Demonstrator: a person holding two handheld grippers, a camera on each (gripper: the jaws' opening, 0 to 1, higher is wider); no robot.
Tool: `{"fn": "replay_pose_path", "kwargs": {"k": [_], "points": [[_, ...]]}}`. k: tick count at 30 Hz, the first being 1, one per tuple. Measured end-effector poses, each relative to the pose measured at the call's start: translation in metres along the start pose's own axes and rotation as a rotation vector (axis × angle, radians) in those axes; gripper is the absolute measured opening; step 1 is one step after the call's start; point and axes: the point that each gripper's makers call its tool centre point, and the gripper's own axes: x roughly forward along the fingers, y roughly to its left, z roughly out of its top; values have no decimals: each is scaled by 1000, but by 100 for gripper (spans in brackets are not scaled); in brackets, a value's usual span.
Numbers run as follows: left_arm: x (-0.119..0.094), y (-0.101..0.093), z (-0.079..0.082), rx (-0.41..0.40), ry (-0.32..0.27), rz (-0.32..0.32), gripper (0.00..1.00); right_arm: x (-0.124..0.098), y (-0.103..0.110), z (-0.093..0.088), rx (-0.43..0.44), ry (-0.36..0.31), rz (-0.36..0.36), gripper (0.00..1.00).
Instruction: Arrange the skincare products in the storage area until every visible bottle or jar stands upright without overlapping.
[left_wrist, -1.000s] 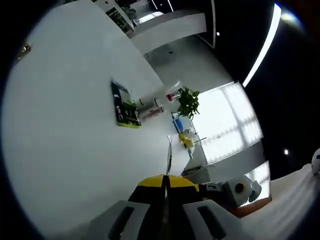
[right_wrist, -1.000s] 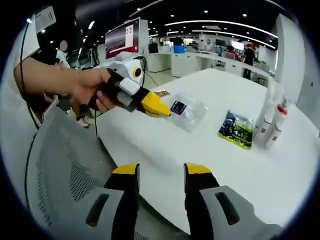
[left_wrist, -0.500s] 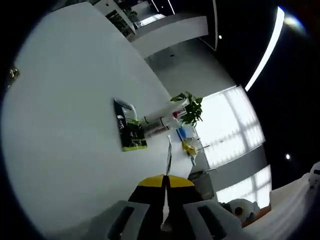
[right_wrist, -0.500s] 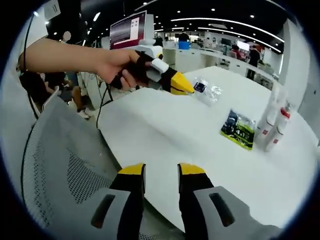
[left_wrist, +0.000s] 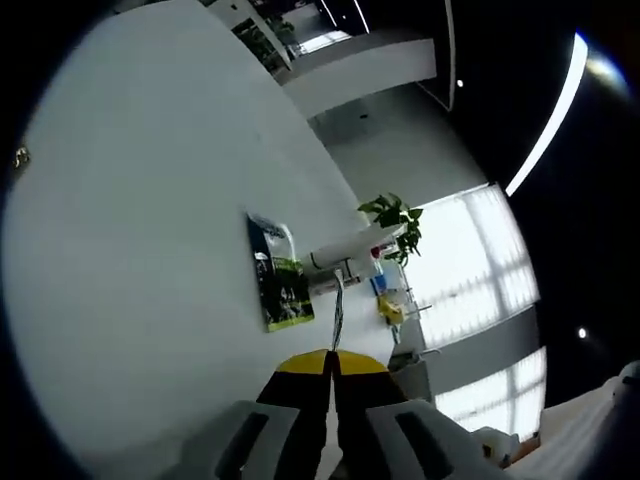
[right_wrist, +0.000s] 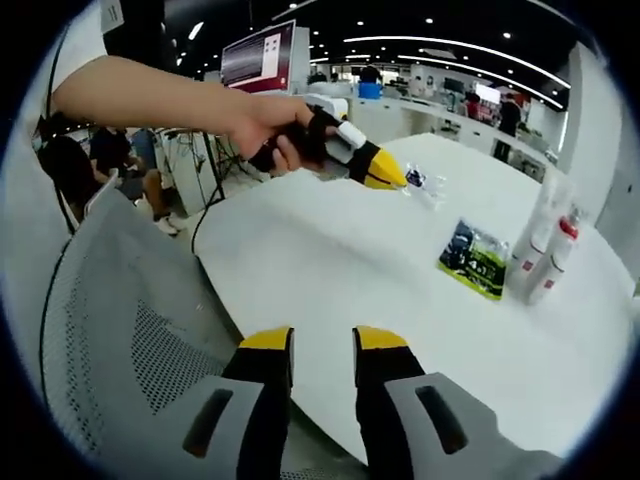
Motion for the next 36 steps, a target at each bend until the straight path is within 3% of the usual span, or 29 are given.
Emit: {"fn": "replay_pose_path", "kwargs": {"k": [8, 31, 36], "points": [[11, 14, 13, 12, 17, 42, 1, 0, -1, 0, -4, 2, -4, 20], [50, 53, 19, -10, 106, 138, 1, -1, -5, -2, -9, 11, -18, 19], [52, 61, 31, -14, 103, 157, 1, 0, -3, -2, -12, 13, -8, 18]]}}
